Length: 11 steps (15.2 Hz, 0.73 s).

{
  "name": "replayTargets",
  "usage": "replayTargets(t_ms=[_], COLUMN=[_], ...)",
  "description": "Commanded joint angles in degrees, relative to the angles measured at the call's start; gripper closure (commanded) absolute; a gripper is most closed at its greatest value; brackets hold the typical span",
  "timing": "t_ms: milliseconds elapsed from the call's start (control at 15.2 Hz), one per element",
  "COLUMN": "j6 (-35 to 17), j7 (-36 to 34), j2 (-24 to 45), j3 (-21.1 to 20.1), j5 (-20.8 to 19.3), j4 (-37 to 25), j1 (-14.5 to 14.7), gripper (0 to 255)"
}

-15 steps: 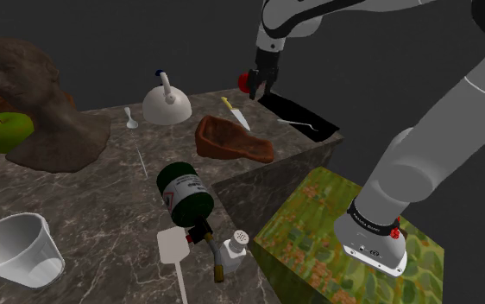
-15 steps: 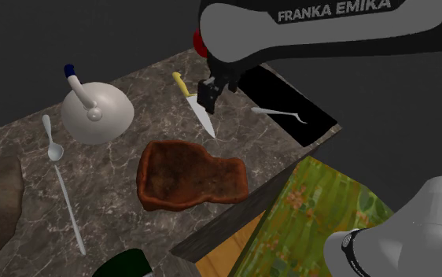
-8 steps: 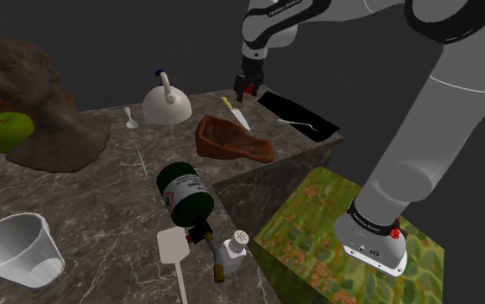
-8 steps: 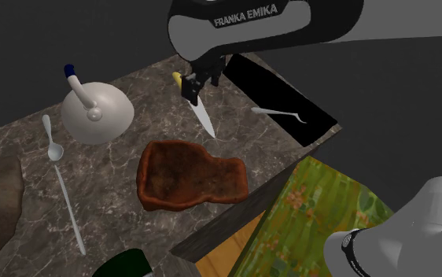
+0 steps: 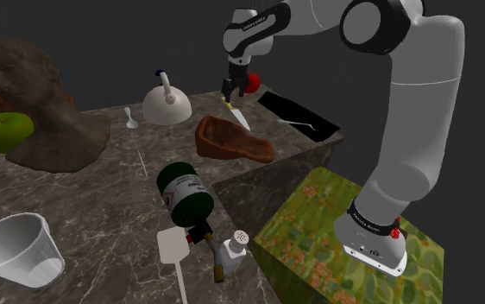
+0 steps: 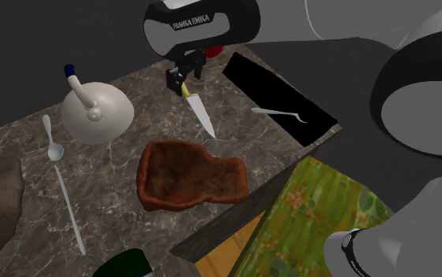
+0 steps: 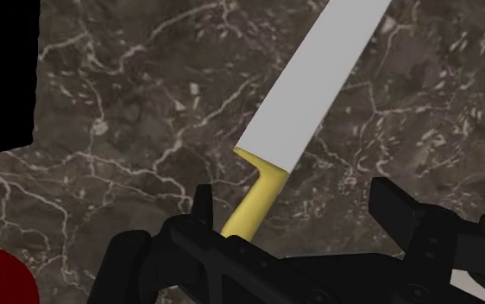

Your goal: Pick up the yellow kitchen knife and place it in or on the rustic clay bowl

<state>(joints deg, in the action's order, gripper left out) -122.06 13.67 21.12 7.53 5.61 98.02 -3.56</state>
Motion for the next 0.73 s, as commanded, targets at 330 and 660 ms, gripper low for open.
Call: replayTargets(t_ms=[330, 660], j6=[-3.17, -4.09], j7=[0.4, 0.47], j2=[4.12, 4.76], j3=[-0.3, -0.37], j5=[0.55, 0.68], j4=[-1.04, -0.76], j1=[-0.19, -0.21], gripper=[0, 0])
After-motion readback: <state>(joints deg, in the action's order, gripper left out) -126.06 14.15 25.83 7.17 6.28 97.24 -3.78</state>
